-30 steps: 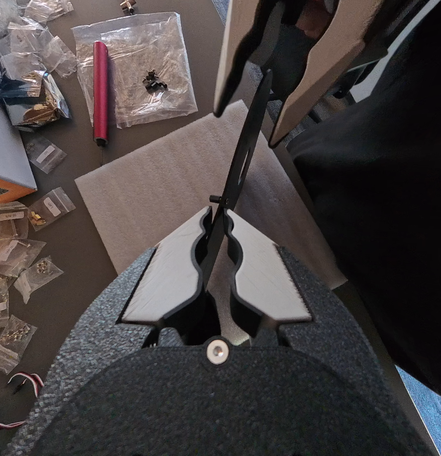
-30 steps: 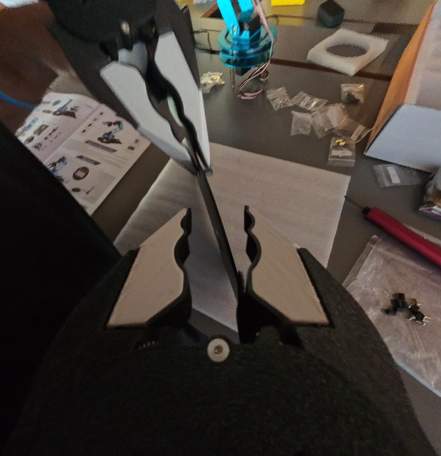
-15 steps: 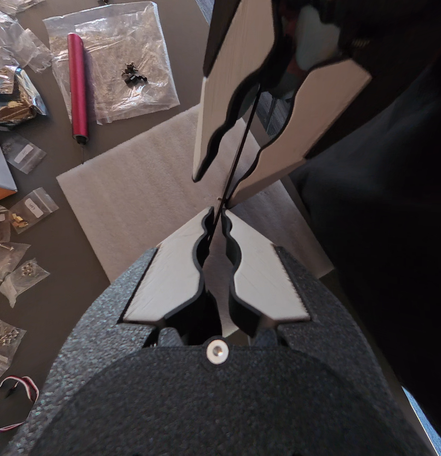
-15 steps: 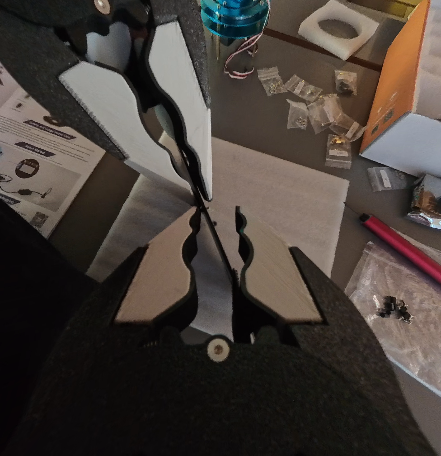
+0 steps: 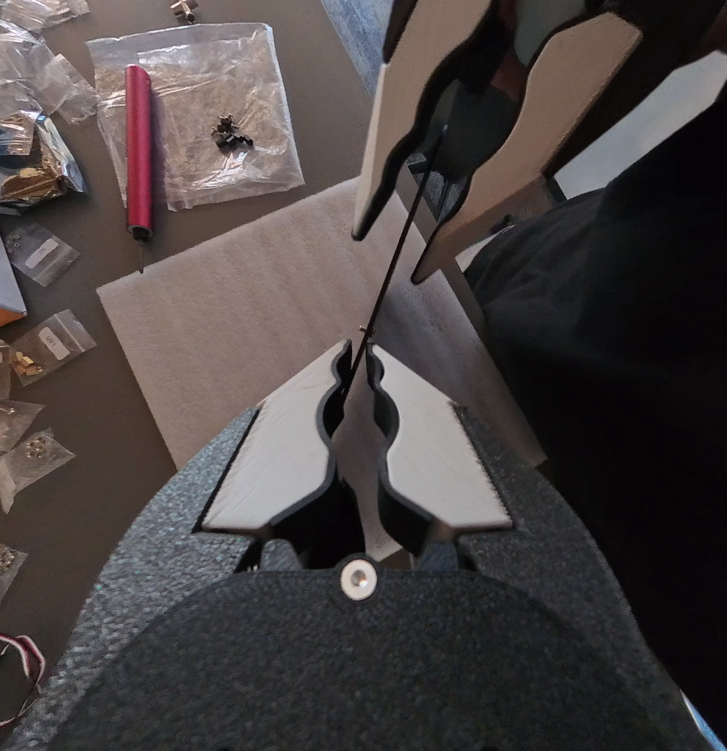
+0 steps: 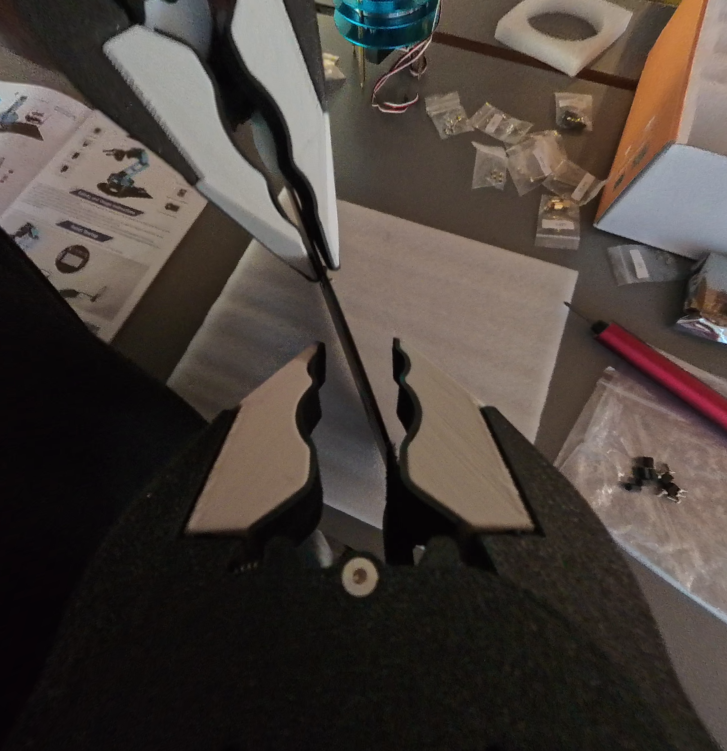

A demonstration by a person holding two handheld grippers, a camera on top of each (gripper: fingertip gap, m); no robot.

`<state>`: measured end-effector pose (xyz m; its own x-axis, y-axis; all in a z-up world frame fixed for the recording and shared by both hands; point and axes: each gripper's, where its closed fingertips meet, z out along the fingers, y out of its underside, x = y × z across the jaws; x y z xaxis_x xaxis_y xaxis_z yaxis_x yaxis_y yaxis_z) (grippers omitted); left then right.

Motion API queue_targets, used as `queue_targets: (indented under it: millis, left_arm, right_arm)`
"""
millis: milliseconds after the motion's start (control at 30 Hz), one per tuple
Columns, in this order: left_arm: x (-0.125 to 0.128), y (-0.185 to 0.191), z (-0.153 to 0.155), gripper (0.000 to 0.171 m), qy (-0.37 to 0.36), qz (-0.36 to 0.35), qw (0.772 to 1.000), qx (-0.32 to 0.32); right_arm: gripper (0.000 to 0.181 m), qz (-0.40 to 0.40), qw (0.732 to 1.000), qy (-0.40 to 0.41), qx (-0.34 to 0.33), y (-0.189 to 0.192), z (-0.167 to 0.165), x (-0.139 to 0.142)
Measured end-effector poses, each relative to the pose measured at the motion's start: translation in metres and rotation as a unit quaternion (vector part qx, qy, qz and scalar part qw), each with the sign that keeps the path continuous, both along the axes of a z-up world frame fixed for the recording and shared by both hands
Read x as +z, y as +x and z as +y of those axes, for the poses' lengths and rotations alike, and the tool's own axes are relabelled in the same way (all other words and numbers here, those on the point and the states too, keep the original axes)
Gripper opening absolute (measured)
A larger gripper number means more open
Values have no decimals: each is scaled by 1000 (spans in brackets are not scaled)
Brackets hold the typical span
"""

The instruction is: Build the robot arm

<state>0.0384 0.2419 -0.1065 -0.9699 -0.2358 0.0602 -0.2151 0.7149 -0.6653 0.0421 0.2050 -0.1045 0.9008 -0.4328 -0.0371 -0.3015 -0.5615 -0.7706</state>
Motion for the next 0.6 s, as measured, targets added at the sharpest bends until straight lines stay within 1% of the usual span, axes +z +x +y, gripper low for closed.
queue_targets:
  millis: [100, 167, 233, 300, 400, 433, 467, 500, 600]
  left_arm:
    - [0, 0, 0, 7, -8, 3, 1000, 10]
    - [0, -1, 0, 7, -5, 4, 1000, 15]
    - [-2, -4, 2, 7, 10, -1, 1000, 11]
    - [-6, -7, 9, 11, 50, -17, 999, 3]
    - [-21, -3, 36, 26, 158, -54, 986, -1]
    - [-24, 0, 44, 25, 186, -75, 980, -10]
    - [-25, 4, 48, 19, 204, -96, 974, -19]
    - [-25, 7, 51, 9, 220, -106, 969, -31]
    - [-25, 4, 58, 6, 255, -71, 962, -64]
  right_arm:
    - [14, -18, 999, 18, 21, -1, -9, 0]
    - [7, -17, 998, 21, 55, -5, -14, -3]
    - [1, 1, 995, 36, 91, -12, -17, -9]
    - [2, 9, 991, 55, 120, -15, -18, -10]
    - [1, 17, 988, 82, 127, -11, -18, -9]
    - [1, 30, 988, 88, 122, -8, -17, -9]
    - [2, 41, 988, 90, 121, -7, -17, -9]
    - [2, 44, 987, 89, 125, -6, -17, -9]
    - [1, 50, 988, 72, 126, -2, -13, -8]
